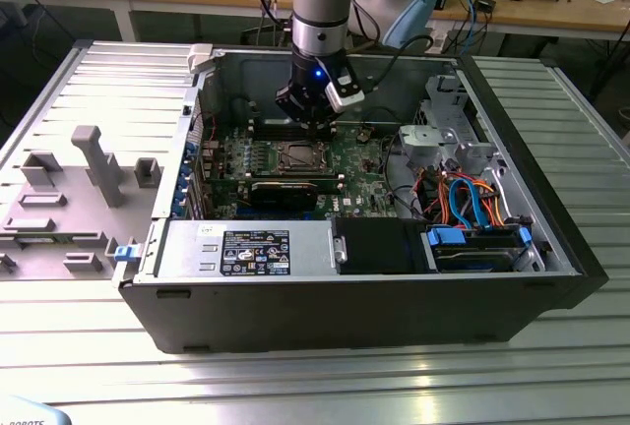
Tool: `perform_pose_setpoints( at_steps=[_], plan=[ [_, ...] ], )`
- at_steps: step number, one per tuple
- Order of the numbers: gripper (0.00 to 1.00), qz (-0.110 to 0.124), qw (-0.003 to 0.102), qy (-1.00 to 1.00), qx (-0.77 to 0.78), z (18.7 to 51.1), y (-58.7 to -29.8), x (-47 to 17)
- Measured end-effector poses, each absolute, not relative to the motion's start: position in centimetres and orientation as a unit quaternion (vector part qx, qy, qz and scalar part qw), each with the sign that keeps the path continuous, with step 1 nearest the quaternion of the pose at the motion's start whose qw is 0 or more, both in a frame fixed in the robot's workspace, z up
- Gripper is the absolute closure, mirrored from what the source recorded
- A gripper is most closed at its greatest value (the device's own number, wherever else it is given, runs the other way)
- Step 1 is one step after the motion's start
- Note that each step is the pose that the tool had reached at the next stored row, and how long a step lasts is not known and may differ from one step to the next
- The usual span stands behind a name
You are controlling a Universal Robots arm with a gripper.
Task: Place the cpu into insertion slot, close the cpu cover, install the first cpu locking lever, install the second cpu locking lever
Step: 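Install the first cpu locking lever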
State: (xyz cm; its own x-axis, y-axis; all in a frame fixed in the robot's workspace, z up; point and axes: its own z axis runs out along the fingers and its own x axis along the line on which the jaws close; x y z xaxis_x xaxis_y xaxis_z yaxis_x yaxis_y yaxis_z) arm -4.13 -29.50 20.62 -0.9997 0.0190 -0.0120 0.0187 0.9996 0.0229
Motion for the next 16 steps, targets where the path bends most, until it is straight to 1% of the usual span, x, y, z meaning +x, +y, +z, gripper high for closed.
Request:
perform_pose_setpoints(
  at_steps=[16],
  plan=[
    [0.89,0.01,0.004,1.0,0.009,20.58,-29.79,-4.1]
  ],
)
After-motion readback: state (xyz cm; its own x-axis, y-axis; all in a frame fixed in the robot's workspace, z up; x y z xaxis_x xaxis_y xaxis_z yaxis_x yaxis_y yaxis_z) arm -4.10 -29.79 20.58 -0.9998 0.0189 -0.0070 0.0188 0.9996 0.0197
